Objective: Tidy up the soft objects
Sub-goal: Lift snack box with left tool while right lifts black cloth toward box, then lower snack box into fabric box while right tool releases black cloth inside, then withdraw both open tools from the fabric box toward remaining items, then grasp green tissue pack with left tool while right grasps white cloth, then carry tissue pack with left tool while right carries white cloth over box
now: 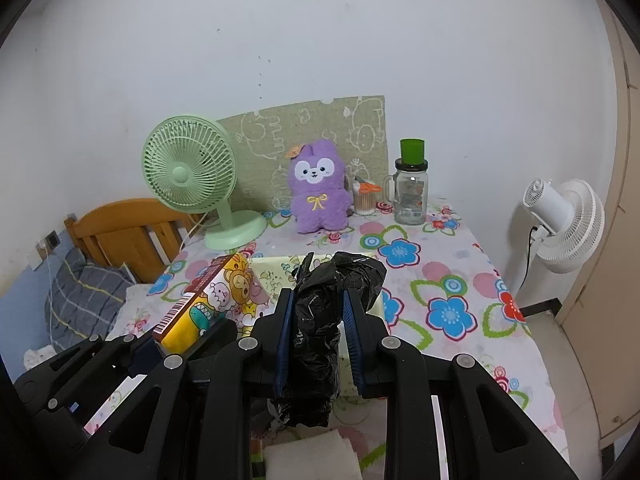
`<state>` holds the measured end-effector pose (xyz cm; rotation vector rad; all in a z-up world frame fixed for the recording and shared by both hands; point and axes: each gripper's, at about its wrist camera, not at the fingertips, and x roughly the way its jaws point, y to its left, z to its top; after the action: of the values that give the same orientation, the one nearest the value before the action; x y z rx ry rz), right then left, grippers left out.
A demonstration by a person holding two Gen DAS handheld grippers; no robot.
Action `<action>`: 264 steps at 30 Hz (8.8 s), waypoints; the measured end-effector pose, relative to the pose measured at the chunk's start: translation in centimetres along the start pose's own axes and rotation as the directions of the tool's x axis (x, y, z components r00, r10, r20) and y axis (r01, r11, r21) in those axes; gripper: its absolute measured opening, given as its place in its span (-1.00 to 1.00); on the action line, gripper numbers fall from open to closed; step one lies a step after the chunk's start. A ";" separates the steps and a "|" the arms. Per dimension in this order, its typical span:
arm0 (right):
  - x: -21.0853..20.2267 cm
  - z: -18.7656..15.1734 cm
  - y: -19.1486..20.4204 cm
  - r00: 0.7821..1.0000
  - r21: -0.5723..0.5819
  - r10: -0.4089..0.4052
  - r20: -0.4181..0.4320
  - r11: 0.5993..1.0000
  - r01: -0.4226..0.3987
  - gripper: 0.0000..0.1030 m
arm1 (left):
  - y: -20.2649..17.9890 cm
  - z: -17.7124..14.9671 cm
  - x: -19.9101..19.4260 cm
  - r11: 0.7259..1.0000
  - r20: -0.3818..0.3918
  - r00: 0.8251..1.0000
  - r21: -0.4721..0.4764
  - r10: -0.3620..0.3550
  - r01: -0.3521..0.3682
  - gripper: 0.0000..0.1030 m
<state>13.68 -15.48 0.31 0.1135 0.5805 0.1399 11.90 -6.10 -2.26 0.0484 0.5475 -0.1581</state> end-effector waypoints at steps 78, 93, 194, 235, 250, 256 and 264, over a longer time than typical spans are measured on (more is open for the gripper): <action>1.7 1.0 -0.1 0.997 -0.016 -0.075 0.029 0.997 0.076 0.96 | 1.1 0.7 1.9 0.997 -0.012 0.997 -0.034 0.074 -0.074 0.99; -3.3 -1.6 -0.2 0.995 -0.012 -0.073 0.070 0.997 0.074 0.96 | 0.0 -1.8 -2.6 0.998 0.022 0.998 -0.031 0.060 -0.059 0.99; 6.5 -13.8 -0.1 0.960 0.026 0.002 -0.279 1.000 0.005 -0.32 | 2.1 -13.3 5.4 0.997 -0.253 0.964 0.007 0.076 -0.077 0.57; 3.3 -12.1 -1.1 0.977 0.045 -0.005 -0.214 0.999 0.015 -0.40 | -0.3 -11.6 3.2 0.997 -0.241 0.969 -0.056 -0.056 0.044 -0.69; -1.7 -8.2 -1.3 0.995 0.047 -0.012 -0.096 0.999 0.016 -0.40 | -1.5 -7.5 -1.1 0.999 -0.132 0.990 -0.024 -0.049 0.046 -0.69; -3.6 -6.5 -1.4 0.998 0.049 -0.013 -0.053 0.999 0.016 -0.40 | -1.9 -5.8 -2.7 0.999 -0.088 0.995 -0.017 -0.050 0.049 -0.68; -5.5 -4.4 -1.3 1.000 0.043 -0.007 -0.001 0.999 0.007 -0.40 | -2.1 -3.8 -4.6 0.999 -0.030 0.998 -0.005 -0.050 0.050 -0.68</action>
<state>6.82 -17.40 -0.61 0.1533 0.5852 0.1204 5.72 -7.25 -3.15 0.0331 0.5797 -0.2051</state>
